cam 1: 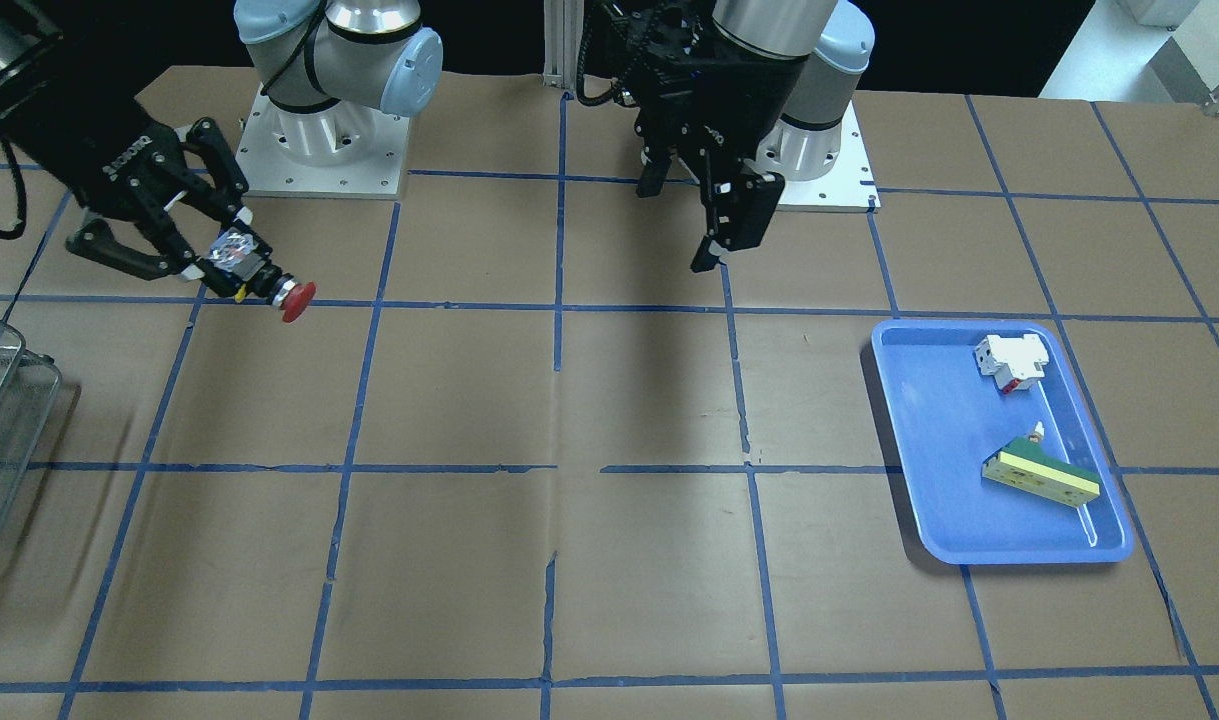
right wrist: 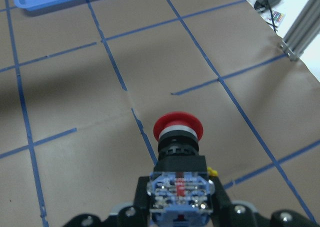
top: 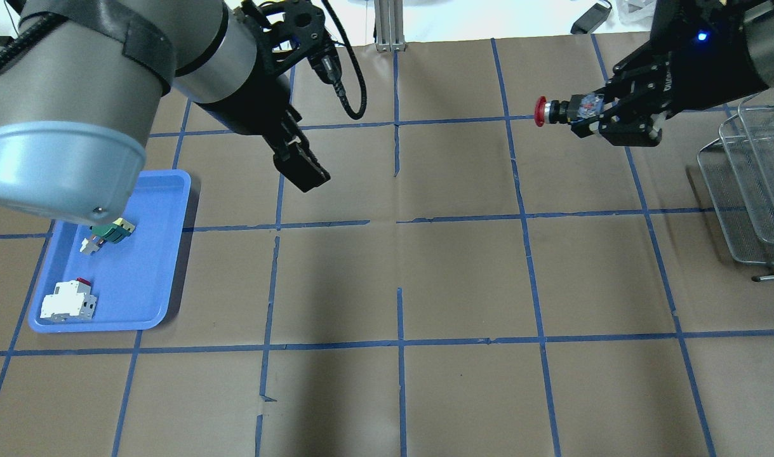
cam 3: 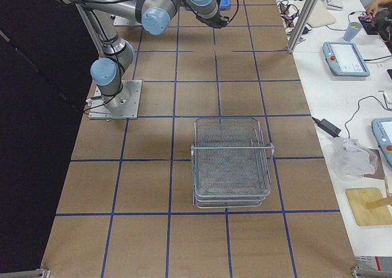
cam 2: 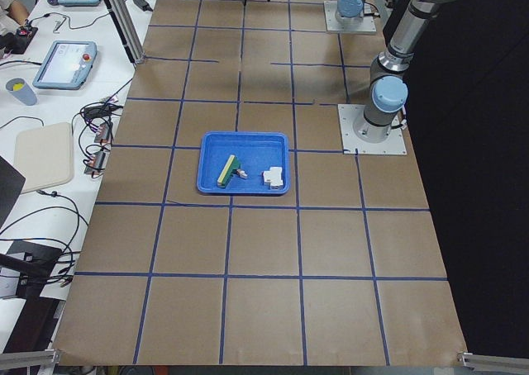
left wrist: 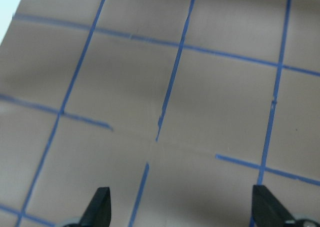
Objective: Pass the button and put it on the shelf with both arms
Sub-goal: 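Open the left gripper and withdraw it while the right gripper carries the button away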
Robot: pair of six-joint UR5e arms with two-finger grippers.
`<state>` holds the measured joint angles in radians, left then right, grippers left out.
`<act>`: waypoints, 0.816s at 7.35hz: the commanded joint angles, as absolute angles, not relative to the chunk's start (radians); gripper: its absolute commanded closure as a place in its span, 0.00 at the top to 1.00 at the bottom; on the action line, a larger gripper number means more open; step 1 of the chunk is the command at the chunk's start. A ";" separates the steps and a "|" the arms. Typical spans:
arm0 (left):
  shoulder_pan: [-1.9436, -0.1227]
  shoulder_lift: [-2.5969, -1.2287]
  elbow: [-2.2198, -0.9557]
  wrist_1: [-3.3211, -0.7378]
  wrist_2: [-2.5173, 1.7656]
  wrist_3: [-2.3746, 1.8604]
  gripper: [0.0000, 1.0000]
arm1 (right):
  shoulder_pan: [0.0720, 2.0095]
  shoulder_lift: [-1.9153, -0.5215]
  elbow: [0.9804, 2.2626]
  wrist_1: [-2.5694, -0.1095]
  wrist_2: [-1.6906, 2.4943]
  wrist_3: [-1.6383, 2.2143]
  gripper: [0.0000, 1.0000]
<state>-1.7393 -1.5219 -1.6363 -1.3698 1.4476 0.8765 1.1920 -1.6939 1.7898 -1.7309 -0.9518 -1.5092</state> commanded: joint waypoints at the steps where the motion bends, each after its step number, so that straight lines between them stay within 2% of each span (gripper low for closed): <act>1: -1.660 -1.511 -1.684 -1.385 1.574 0.697 1.00 | 1.077 -1.600 1.716 -1.733 -1.081 -1.455 0.00; 3: -1.606 -1.500 -1.718 -1.385 1.574 0.531 1.00 | 1.003 -1.507 1.632 -1.721 -1.300 -1.411 0.00; 6: -1.606 -1.493 -1.736 -1.397 1.575 0.529 1.00 | 0.989 -1.465 1.612 -1.721 -1.625 -1.408 0.00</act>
